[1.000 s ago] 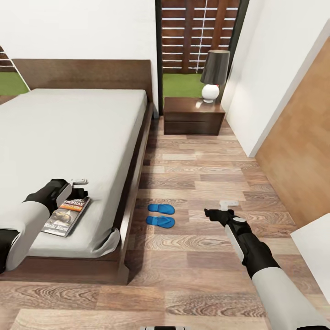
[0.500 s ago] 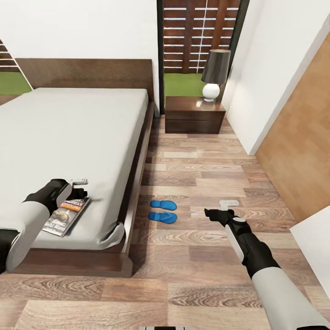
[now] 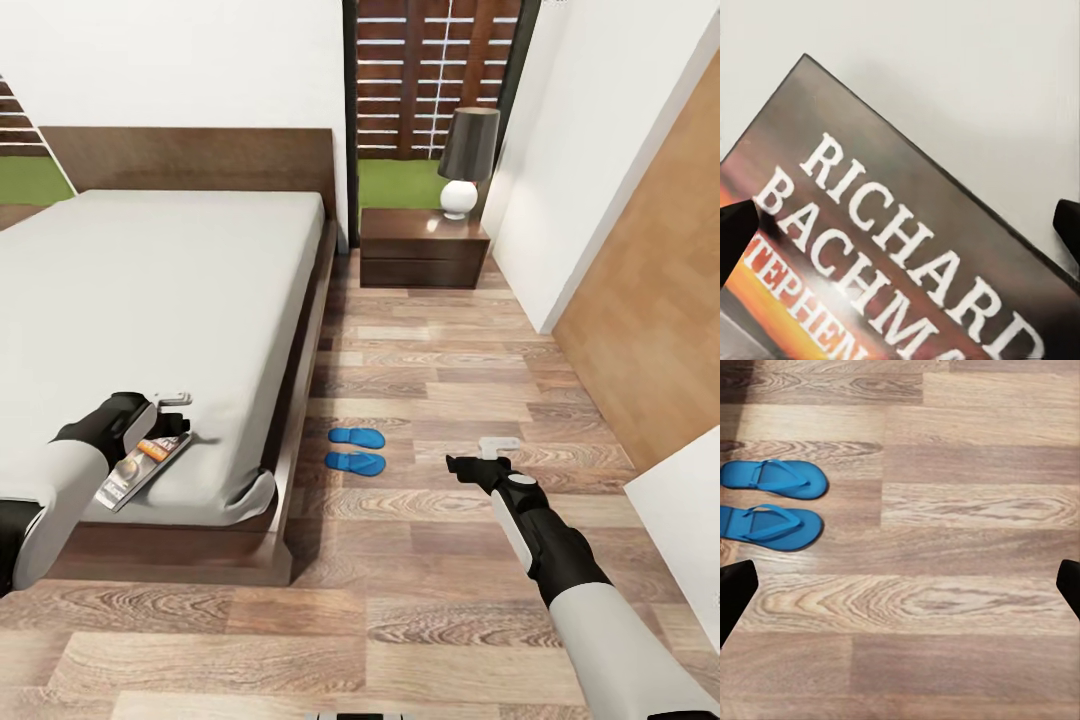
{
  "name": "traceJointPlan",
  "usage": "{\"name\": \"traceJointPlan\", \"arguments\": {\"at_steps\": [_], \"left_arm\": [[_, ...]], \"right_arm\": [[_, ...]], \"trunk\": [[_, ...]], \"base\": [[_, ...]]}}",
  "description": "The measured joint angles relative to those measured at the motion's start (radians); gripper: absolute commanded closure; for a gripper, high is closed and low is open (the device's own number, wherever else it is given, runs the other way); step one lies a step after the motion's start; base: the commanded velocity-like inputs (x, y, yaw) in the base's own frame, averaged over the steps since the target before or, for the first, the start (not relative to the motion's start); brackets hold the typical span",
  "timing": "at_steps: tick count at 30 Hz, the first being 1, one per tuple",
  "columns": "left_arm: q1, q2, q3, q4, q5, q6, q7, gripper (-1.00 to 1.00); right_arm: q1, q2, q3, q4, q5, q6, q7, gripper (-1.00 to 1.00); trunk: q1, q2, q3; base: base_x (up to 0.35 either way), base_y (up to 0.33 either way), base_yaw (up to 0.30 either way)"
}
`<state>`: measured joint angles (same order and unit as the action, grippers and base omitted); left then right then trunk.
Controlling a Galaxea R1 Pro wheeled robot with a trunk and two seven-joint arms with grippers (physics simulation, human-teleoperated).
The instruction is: In the bedroom, move the book from the bed onto either nightstand, and place the two sandals side by side next to the bed.
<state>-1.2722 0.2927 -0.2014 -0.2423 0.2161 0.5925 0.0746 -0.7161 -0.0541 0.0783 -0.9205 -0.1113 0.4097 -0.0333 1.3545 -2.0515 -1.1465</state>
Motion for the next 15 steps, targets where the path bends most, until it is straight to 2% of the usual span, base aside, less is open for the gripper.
{"name": "traceJointPlan", "arguments": {"at_steps": [5, 15], "left_arm": [[0.000, 0.000, -0.001, 0.032, 0.002, 0.002, -0.002, -1.00], [0.001, 0.000, 0.001, 0.028, 0.001, 0.004, -0.003, -1.00]], "right_arm": [[0.000, 0.000, 0.000, 0.000, 0.000, 0.000, 0.000, -1.00], [0.000, 0.000, 0.000, 0.000, 0.000, 0.000, 0.000, -1.00]], "trunk": [[-0.019, 0.035, 0.016], [-0.057, 0.105, 0.047]], "base": [[0.000, 0.000, 0.000], [0.000, 0.000, 0.000]]}}
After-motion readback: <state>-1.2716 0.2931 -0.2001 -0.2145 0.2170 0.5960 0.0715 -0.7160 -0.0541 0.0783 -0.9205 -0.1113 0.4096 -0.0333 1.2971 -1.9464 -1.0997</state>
